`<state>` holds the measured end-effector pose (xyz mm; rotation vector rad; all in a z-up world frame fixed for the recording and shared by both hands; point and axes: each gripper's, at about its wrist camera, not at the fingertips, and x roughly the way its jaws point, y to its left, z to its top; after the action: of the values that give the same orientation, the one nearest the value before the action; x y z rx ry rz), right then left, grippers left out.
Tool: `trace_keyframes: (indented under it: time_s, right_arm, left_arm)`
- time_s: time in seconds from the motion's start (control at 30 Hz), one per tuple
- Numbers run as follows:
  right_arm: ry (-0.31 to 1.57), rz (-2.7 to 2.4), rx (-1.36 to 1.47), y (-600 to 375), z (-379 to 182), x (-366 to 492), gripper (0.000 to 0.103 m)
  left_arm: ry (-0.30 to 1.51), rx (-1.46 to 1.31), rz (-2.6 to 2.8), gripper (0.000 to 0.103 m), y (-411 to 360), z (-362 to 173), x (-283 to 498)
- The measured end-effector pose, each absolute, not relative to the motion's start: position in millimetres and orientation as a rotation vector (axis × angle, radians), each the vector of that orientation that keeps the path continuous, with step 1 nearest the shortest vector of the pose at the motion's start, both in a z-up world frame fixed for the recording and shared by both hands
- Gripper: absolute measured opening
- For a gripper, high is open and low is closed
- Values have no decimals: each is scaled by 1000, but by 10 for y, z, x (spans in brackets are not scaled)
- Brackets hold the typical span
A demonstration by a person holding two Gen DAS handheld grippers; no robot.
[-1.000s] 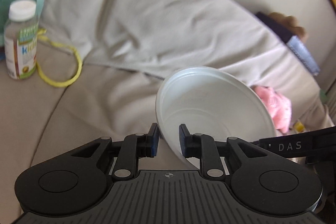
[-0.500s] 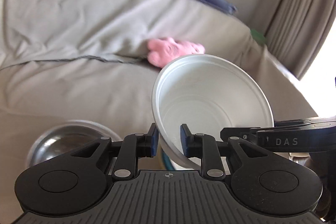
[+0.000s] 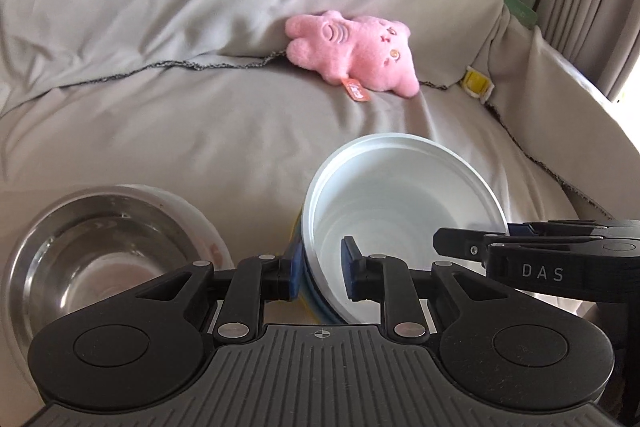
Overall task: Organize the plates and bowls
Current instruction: 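Lower the white bowl into the blue bowl with both grippers and open them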
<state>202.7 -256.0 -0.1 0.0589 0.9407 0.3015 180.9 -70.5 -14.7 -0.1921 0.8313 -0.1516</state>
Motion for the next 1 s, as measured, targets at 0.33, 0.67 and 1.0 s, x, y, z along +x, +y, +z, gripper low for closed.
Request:
trace_keyframes:
  time_s: [0.33,0.67,1.0]
  right_arm:
    - [900,278,149,-2819,47,2100,50]
    - [997,227,172,-2884,-272,2209,50]
    - [975,318,220,-2787,-191,2157,55]
  left_arm:
    - [789,-192,-146,22,-684,-29,1723]
    - [864,-159,-140,26,-721,-316,1826]
    - [881,-248,-190,23,-662,-315,1799]
